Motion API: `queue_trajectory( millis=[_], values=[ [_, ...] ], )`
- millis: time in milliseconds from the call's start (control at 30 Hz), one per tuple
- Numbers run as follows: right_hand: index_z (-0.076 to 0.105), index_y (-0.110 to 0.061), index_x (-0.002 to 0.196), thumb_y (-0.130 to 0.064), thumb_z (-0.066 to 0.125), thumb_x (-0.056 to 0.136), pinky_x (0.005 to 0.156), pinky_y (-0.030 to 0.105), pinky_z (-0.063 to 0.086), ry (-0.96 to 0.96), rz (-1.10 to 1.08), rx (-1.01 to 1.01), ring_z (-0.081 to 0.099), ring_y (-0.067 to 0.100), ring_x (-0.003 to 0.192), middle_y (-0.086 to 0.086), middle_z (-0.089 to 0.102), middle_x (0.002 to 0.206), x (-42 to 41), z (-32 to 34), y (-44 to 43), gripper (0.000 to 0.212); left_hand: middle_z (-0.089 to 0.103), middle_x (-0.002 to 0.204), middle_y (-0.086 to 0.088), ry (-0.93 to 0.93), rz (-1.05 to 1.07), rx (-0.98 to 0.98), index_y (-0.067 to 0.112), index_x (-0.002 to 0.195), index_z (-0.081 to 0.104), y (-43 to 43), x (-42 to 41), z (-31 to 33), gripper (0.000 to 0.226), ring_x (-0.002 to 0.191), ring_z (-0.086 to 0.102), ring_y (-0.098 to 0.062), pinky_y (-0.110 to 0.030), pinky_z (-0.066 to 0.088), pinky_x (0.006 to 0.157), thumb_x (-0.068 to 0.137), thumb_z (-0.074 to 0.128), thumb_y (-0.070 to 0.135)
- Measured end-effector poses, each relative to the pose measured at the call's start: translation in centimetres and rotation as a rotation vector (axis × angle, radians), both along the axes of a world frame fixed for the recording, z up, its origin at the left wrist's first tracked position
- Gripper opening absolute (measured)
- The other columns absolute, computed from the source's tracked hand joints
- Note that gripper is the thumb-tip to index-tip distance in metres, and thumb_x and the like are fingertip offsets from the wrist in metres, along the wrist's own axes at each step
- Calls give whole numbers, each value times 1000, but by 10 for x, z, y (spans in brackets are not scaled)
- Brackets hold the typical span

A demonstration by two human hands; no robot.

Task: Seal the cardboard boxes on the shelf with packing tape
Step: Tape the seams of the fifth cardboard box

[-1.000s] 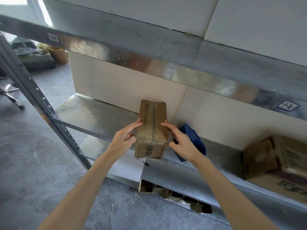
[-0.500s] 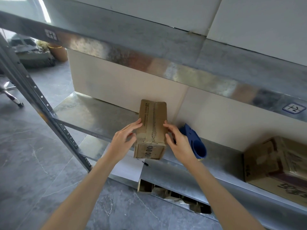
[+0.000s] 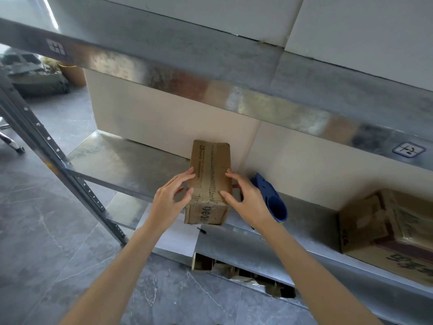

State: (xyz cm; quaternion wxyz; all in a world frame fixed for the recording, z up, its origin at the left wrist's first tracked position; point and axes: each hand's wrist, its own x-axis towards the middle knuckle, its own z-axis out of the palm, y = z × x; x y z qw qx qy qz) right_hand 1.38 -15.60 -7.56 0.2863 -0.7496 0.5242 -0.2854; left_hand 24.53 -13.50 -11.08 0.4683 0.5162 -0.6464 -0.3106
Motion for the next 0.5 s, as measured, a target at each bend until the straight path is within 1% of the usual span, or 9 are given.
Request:
queue_trajectory(
  millis=[33,100,200,267,367,500],
  values=[
    [49,-23,137,-34,65,91,107,31,45,12,2,2,47,6,127,-10,42,148,2,2,0,49,53,141,18,1,2,2,28,131,58,0,0,0,38,125,54,-1,-39,53,101,94,63,25],
    [48,-24,138,-38,66,91,107,34,44,29,11,5,45,5,127,-8,41,148,5,5,1,52,53,141,17,-4,14,14,28,132,59,0,-1,1,47,126,54,-2,-39,53,101,88,63,44],
    [40,-28,145,-50,64,87,110,29,39,28,66,94,39,1,129,-12,35,150,-2,10,0,67,50,142,23,-10,13,24,28,133,57,1,-3,3,61,127,52,-1,-37,51,103,82,67,60],
    [34,-31,149,-56,66,82,110,24,35,39,121,158,36,-2,131,-15,31,153,-10,12,-3,79,47,144,25,-18,4,34,29,135,55,3,-4,3,73,130,49,-1,-37,50,104,76,68,70],
    [33,-29,150,-58,72,75,112,22,29,139,183,118,29,-3,136,-16,26,155,-15,10,-6,89,42,149,23,-90,-3,14,26,141,49,6,-6,3,90,133,44,0,-39,49,105,68,71,74],
    [32,-27,152,-56,70,79,112,20,28,214,176,17,25,-7,136,-14,24,157,-14,7,-5,87,43,148,22,-155,6,-27,25,140,50,5,-4,5,90,132,43,4,-40,50,104,67,71,73]
  ],
)
